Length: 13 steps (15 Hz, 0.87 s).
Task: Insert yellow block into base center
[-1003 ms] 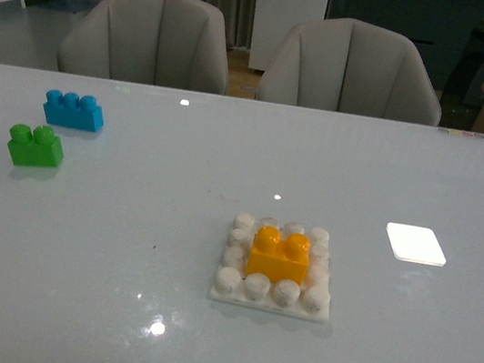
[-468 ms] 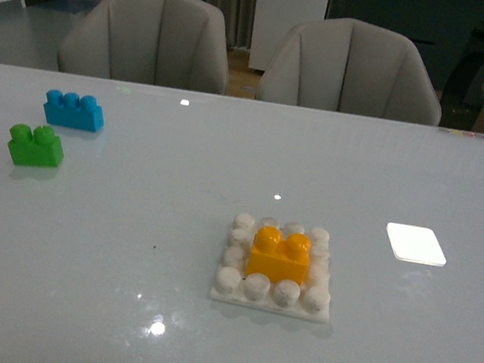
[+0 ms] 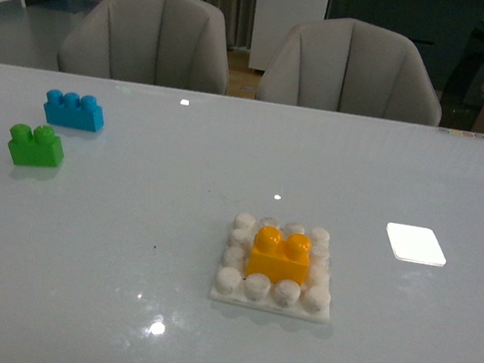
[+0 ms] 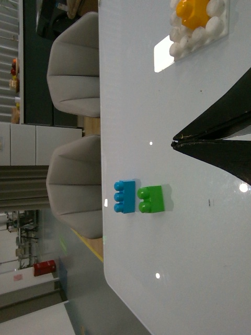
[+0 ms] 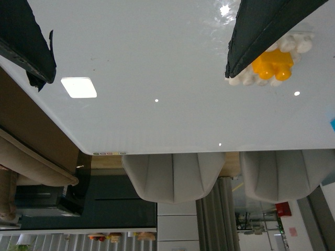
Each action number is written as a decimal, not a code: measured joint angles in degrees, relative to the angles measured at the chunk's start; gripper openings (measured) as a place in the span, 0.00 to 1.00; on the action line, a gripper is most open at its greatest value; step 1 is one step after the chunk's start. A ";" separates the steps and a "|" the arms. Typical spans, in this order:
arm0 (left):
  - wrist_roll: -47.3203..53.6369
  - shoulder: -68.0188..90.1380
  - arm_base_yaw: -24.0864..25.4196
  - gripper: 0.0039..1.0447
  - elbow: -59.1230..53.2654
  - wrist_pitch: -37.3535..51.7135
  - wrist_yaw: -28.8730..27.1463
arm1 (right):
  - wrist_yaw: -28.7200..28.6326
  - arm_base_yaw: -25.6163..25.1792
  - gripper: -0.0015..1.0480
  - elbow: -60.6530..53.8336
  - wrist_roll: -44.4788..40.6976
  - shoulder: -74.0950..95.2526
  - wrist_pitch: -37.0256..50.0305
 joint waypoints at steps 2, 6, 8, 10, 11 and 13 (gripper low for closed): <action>0.00 -2.56 0.00 0.01 0.00 -2.62 0.00 | -0.02 0.00 0.94 0.00 0.00 0.00 0.00; 0.00 -6.23 0.00 0.01 0.00 -6.38 0.00 | 0.00 0.00 0.94 0.00 0.00 0.00 0.00; 0.00 -8.98 0.00 0.01 0.13 -10.05 -0.04 | 0.00 0.00 0.94 0.00 0.00 0.00 0.00; 0.00 -16.44 0.00 0.01 0.02 -16.20 0.04 | -0.02 0.00 0.94 0.00 0.00 0.00 -0.02; 0.02 -16.41 0.00 0.01 0.22 -17.09 -0.13 | -0.02 0.00 0.94 0.00 -0.02 0.00 0.07; 0.00 -16.44 0.00 0.01 0.00 -17.38 0.00 | -0.02 0.00 0.94 0.00 -0.02 0.00 0.02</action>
